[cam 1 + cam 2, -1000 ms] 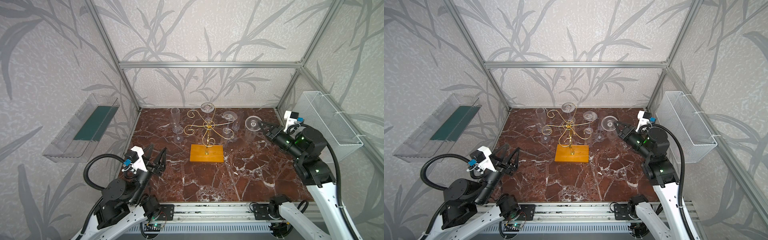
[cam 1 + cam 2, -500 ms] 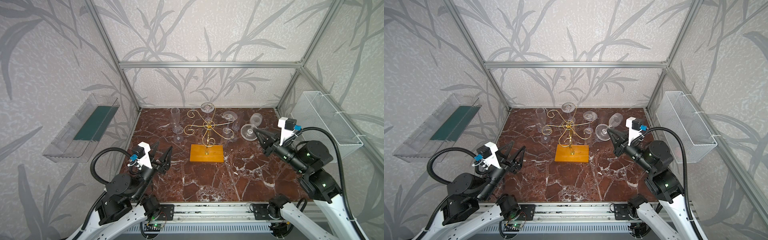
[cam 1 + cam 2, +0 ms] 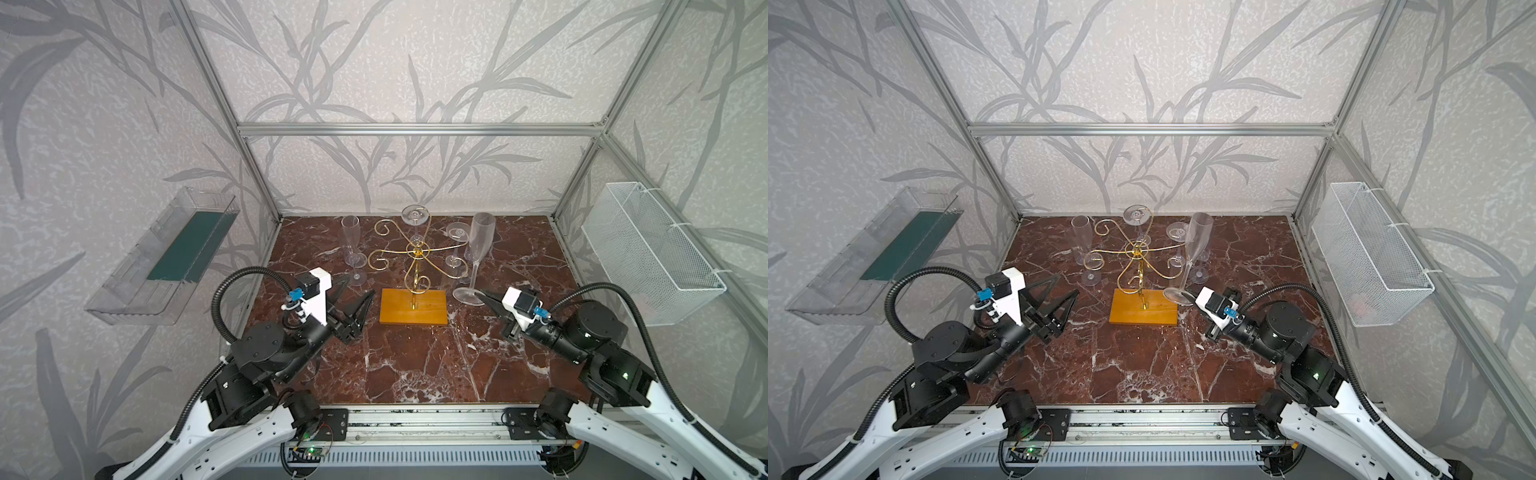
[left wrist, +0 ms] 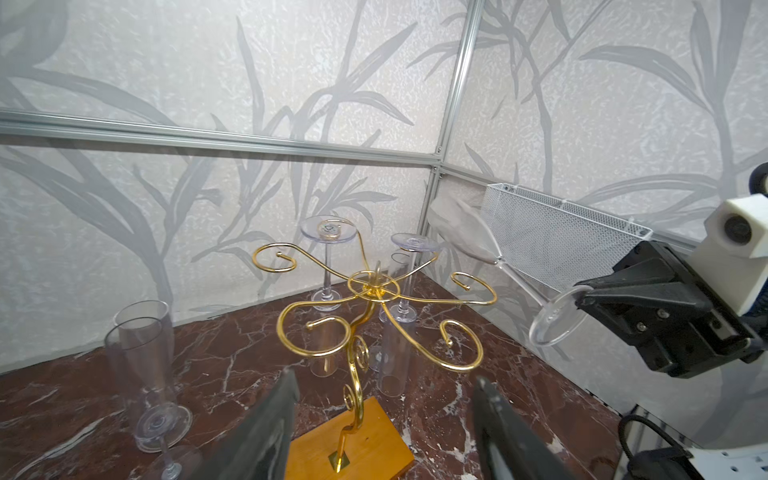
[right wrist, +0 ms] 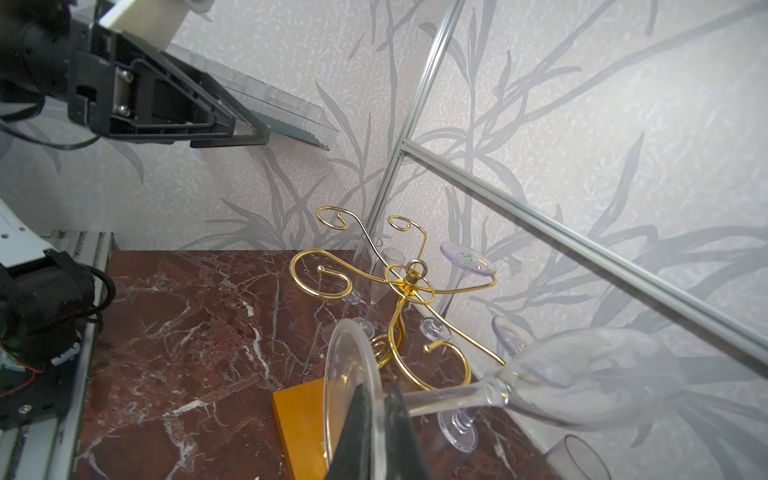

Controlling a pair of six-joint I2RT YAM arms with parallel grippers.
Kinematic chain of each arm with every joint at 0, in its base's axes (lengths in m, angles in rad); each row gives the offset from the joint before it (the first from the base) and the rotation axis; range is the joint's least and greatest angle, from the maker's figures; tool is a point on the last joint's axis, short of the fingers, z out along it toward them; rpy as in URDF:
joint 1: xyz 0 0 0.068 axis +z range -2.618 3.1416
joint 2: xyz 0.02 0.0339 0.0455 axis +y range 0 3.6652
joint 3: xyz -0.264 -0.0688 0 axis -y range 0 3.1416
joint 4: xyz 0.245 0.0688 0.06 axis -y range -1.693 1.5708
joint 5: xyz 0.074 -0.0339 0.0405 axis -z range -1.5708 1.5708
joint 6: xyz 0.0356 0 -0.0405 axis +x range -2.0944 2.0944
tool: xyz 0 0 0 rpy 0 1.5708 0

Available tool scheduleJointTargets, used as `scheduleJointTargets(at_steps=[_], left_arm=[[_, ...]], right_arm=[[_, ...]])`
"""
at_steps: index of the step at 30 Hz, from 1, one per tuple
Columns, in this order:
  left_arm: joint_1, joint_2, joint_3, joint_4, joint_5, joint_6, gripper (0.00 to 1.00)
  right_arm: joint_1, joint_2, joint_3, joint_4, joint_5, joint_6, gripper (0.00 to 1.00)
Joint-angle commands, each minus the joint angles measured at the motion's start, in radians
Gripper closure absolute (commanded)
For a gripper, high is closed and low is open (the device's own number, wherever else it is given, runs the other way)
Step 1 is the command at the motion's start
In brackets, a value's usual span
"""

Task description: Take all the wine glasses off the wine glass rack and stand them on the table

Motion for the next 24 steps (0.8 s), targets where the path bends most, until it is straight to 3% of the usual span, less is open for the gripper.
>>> scheduleJointTargets(at_steps=[1,12,24], left_arm=[[-0.002,0.043,0.044,0.016,0.108,-0.037,0.31],[-0.002,0.195,0.120,0.076,0.347,-0.071,0.31],[-0.002,0.311,0.123,0.243,0.557,-0.200,0.31]], right_arm=[[0.050,-0.034,-0.009,0.116,0.010,-0.199,1.00],[0.199,-0.021,-0.014,0.113,0.024,-0.482,1.00],[0.381,0.036,-0.010,0.178,0.154,-0.753,1.00]])
